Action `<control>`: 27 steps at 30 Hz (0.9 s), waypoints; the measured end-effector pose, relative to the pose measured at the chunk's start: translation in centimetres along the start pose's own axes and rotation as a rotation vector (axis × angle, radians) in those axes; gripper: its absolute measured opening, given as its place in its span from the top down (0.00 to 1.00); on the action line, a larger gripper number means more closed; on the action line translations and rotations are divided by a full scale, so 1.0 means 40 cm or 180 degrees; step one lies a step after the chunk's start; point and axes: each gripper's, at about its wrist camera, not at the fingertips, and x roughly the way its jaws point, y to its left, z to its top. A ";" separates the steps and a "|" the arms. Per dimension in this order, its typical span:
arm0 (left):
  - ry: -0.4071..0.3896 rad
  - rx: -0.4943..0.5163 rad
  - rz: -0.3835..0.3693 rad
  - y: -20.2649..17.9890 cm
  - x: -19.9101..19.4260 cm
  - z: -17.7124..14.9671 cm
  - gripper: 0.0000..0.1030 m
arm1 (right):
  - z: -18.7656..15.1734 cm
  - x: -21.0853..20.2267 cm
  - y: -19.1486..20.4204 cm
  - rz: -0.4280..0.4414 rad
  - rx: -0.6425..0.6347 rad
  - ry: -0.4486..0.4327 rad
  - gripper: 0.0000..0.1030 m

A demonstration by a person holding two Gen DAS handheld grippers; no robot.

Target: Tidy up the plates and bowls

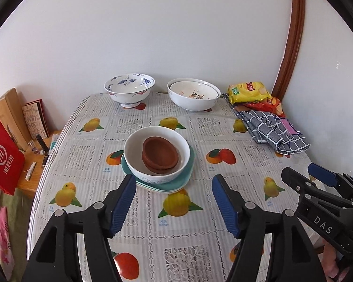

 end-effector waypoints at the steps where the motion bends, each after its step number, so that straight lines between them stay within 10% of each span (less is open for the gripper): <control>1: -0.0022 -0.0009 -0.0006 -0.009 -0.012 -0.008 0.33 | -0.010 -0.013 -0.012 -0.0032 0.0002 -0.0006 0.40; 6: -0.0100 -0.0044 -0.0002 -0.048 -0.060 -0.048 0.24 | -0.055 -0.077 -0.070 -0.0022 0.0160 -0.0088 0.38; 12: -0.0088 -0.0094 -0.0040 -0.072 -0.102 -0.087 0.16 | -0.118 -0.157 -0.116 -0.0007 0.0189 -0.0272 0.10; 27: -0.0229 0.0044 0.0013 -0.113 -0.186 -0.126 0.16 | -0.179 -0.244 -0.170 -0.0144 0.0313 -0.0383 0.06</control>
